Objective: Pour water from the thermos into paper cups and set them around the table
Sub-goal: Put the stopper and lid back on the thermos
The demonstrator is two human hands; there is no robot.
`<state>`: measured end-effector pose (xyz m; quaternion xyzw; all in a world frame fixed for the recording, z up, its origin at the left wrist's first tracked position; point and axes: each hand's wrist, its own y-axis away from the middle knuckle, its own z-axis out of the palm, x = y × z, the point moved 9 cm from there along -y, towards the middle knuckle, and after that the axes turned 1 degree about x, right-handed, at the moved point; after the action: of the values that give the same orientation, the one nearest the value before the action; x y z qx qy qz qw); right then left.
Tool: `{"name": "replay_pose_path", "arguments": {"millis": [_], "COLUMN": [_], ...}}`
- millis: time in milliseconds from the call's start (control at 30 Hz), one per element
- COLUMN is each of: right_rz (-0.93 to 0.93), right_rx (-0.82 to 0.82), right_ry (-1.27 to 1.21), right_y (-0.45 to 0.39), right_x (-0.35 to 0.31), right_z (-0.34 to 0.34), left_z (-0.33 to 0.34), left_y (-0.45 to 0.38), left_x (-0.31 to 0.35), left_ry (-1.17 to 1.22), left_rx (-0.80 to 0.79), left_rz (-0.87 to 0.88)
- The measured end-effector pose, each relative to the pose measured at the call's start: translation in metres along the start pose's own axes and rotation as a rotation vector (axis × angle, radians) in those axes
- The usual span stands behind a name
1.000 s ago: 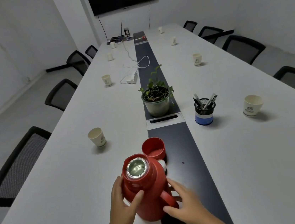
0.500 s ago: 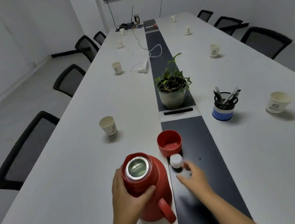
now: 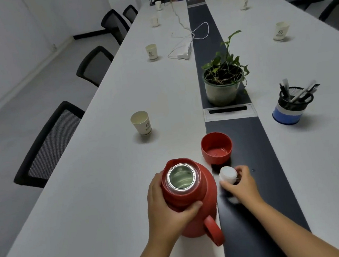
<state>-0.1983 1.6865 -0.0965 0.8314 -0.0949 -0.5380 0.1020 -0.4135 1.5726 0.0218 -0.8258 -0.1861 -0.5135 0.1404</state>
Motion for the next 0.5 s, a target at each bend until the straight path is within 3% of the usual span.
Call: {"name": "replay_pose_path", "arguments": {"millis": [100, 267, 400, 500], "right_rz": [-0.082, -0.417, -0.634, -0.748], "right_rx": [-0.067, -0.116, -0.293, -0.309], "right_ry": [-0.073, 0.010, 0.265, 0.482], "right_y": [0.028, 0.072, 0.102, 0.116], "right_x": [-0.021, -0.121, -0.194, -0.227], "right_z": [-0.024, -0.064, -0.046, -0.022], "left_z": [0.001, -0.002, -0.005, 0.013], "left_y": [-0.002, 0.004, 0.049, 0.080], "left_x": [0.003, 0.007, -0.010, -0.022], "left_ry": [0.030, 0.040, 0.055, 0.173], "left_rx": [-0.016, 0.024, 0.298, 0.296], "left_rz": [0.038, 0.052, -0.080, -0.222]}}
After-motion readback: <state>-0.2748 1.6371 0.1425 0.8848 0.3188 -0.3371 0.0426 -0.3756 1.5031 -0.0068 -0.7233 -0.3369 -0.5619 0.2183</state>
